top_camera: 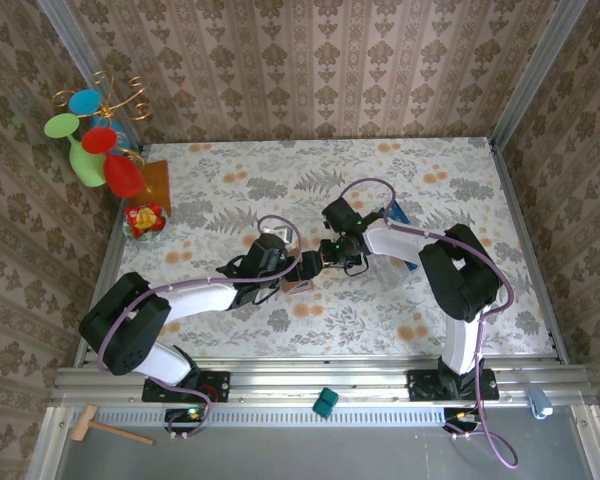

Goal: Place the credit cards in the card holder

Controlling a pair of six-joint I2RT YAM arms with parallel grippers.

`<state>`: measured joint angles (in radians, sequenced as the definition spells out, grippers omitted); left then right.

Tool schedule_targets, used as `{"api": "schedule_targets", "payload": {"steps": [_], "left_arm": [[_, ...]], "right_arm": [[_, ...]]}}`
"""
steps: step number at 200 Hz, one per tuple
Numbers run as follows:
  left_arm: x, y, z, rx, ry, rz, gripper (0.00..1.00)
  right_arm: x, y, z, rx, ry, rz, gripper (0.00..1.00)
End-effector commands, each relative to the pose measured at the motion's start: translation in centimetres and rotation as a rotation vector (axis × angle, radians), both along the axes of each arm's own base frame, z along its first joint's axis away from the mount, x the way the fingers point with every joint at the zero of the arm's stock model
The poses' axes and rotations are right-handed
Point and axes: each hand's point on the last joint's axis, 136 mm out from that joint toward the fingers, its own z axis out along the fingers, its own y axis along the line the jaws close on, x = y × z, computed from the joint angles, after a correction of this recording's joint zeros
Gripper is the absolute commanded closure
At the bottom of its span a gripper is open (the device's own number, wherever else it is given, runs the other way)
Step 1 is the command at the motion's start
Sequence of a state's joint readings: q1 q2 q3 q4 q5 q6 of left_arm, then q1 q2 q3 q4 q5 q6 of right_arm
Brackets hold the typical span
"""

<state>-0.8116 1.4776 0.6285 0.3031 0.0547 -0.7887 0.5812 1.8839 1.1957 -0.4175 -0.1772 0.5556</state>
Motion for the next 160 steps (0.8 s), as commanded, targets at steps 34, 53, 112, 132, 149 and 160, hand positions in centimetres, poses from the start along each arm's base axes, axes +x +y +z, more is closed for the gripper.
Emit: {"api": "schedule_targets", "payload": {"steps": [34,53,112,132,149,160], "left_arm": [[0.2,-0.7,1.3,-0.033,-0.031,0.002,0.0],[0.2,-0.6,1.1,-0.022,-0.029,0.001,0.0],[-0.1,-0.8,-0.7,0.04,-0.003,0.0,0.0],[-0.3,-0.7,-2.1,0.108,0.017,0.0,0.0],[-0.5,-0.5,-3.5,0.173,0.03,0.004,0.0],[-0.7,-0.2,-4.5,0.215,0.043,0.018,0.0]], "right_arm": [[1.9,-1.0,5.8,0.097,-0.098,-0.051,0.52],[2.3,-2.1,7.2,0.115,-0.119,-0.087,0.48],[2.3,-7.3,9.1,0.105,-0.145,-0.254,0.4],[1.9,-8.7,9.4,0.106,-0.155,-0.297,0.4],[1.5,-9.6,9.7,0.112,-0.169,-0.324,0.39],[1.3,-9.9,9.8,0.125,-0.173,-0.335,0.39]]}}
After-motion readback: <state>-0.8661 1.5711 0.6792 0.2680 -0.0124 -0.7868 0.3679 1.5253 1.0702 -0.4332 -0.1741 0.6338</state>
